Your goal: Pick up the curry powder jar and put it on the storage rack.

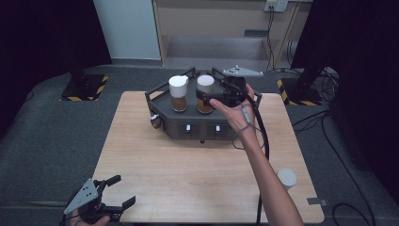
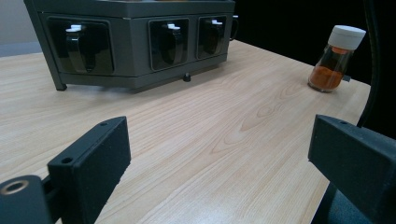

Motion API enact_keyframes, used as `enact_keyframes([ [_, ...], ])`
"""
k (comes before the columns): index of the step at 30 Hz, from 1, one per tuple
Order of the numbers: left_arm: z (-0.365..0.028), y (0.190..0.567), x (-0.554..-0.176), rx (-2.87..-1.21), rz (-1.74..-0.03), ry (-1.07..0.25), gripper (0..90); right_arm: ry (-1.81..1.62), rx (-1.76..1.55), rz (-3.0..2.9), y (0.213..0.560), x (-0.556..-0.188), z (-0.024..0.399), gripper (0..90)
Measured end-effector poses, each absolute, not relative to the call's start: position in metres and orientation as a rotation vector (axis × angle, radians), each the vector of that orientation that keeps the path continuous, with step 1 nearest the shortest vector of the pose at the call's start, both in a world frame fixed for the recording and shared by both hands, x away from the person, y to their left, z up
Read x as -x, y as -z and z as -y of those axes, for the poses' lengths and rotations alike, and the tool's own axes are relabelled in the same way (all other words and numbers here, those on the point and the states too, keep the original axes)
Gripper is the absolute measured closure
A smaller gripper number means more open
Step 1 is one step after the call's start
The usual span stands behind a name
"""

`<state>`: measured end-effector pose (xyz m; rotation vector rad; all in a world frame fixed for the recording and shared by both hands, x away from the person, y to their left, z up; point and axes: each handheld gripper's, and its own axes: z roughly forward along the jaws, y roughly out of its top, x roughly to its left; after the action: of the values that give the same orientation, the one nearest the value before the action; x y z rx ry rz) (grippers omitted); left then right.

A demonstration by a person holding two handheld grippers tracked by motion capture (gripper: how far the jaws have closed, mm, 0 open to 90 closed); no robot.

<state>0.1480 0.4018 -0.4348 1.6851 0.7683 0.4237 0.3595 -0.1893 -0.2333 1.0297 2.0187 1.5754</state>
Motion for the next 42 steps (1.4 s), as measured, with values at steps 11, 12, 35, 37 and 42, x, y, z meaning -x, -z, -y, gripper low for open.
enact_keyframes([
  [11, -0.401, 0.434, -0.147, -1.687, -0.773, -0.432, 4.5, -1.686, -0.871, -2.071, 0.238, -0.317, 0.213, 2.6],
  [12, -0.401, 0.434, -0.147, -1.686, -0.773, -0.432, 4.5, -1.695, -0.867, -2.077, 0.238, -0.313, 0.215, 2.6],
  [35, -0.399, 0.434, -0.148, -1.695, -0.779, -0.426, 4.4, -1.769, -0.727, -2.059, 0.275, -0.222, 0.275, 5.0],
  [37, -0.399, 0.434, -0.148, -1.694, -0.779, -0.427, 4.4, -1.753, -0.749, -2.057, 0.28, -0.216, 0.28, 4.9],
  [42, -0.399, 0.434, -0.148, -1.694, -0.779, -0.428, 4.3, -1.749, -0.773, -2.051, 0.294, -0.205, 0.295, 5.0],
])
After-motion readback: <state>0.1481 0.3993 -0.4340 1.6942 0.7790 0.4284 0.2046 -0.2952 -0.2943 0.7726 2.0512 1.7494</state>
